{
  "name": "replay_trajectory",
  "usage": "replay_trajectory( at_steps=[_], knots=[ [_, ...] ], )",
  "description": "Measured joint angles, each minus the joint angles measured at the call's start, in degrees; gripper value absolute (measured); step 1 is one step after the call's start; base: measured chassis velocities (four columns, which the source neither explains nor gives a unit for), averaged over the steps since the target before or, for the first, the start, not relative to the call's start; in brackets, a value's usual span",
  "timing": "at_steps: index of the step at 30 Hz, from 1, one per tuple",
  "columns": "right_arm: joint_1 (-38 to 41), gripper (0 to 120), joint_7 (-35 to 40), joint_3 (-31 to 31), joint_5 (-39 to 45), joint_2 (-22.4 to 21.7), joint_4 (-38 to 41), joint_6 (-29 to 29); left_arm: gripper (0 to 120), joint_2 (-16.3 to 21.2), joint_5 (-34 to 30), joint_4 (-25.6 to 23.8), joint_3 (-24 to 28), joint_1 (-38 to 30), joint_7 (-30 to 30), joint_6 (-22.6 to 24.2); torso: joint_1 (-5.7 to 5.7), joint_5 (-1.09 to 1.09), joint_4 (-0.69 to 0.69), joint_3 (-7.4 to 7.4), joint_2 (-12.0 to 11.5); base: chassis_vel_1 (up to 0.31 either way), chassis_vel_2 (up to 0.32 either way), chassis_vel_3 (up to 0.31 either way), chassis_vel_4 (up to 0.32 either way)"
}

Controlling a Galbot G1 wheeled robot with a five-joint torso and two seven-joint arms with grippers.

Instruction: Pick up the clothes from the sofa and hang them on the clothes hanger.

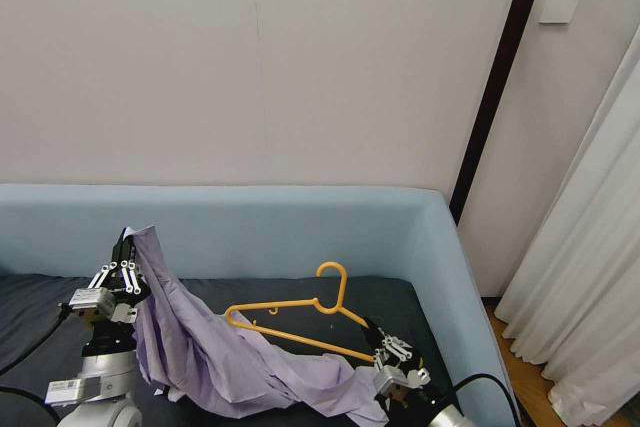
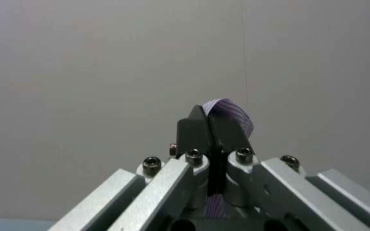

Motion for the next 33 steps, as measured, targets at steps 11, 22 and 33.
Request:
replay_trajectory(
  at_steps=[11, 22, 33],
  knots=[
    [2.1, 4, 1.2, -5.5, -1.4, 0.3, 1.7, 0.7, 0, -0.6, 0.3, 0.5, 0.1, -0.5, 0.1, 0.1, 0.0, -0.01, 0.0, 0.0, 0.0, 0.0, 0.0, 0.0, 0.0],
    [8.1, 4, 0.6, -6.4, -10.8, 1.2, 0.5, -4.6, 0, -0.4, -0.6, 1.2, 1.0, -1.3, -0.5, 1.3, 0.01, -0.01, 0.0, 0.01, 0.0, 0.0, 0.0, 0.0, 0.0],
    [11.9, 4, 0.5, -12.0, -8.7, 2.8, -0.6, -7.8, 0, -0.2, -1.0, 0.9, 1.6, -1.3, -0.8, 1.8, 0.01, -0.01, -0.01, 0.01, 0.0, 0.0, 0.0, 0.0, 0.0]
  ],
)
